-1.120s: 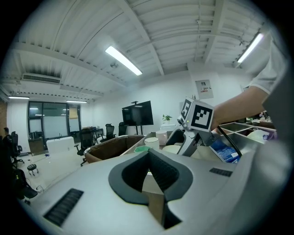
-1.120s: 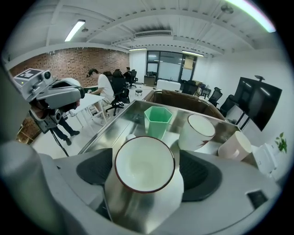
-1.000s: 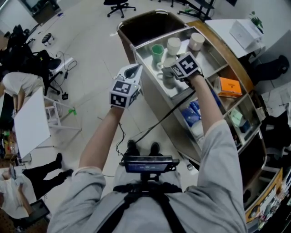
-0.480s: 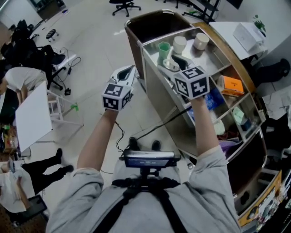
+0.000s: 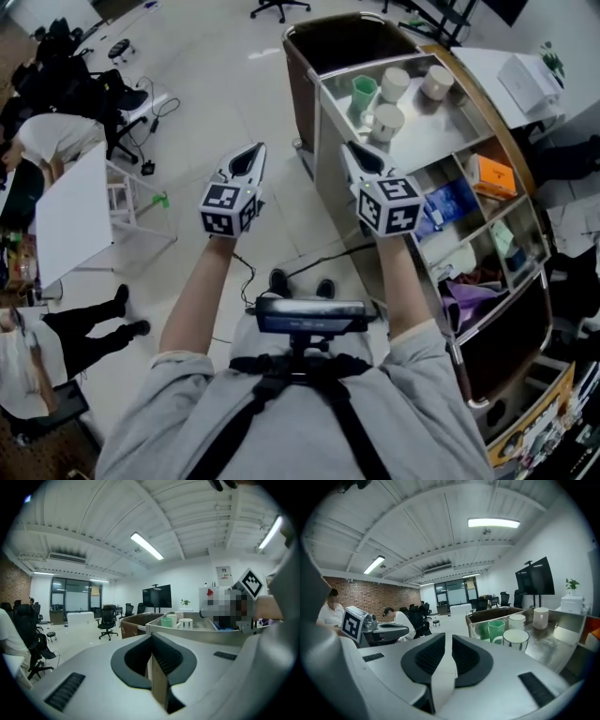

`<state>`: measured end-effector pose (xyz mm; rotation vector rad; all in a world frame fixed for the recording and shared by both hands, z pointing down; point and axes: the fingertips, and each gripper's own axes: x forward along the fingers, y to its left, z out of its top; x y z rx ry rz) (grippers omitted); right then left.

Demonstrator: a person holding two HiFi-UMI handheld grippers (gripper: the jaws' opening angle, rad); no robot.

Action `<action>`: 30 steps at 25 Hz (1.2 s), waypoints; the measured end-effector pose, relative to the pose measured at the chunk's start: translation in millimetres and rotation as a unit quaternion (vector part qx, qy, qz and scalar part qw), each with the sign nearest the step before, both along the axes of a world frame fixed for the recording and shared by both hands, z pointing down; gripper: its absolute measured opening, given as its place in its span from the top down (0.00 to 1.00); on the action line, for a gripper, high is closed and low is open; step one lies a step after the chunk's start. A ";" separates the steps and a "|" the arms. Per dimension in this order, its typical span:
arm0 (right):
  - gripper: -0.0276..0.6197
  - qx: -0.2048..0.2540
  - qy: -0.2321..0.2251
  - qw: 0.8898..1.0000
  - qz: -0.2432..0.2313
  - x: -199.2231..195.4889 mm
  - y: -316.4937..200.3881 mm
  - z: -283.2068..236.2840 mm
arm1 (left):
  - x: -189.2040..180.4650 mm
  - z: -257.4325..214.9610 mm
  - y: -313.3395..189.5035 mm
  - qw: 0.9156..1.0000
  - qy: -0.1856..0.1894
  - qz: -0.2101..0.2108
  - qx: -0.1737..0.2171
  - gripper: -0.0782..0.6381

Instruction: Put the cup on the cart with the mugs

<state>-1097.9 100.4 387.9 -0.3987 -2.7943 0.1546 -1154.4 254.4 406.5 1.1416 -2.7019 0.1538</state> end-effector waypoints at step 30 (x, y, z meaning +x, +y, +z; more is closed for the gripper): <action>0.96 -0.005 0.075 0.997 0.002 10.8 38.7 94.4 | 24.4 65.5 114.8 0.993 0.062 -0.103 0.009 0.89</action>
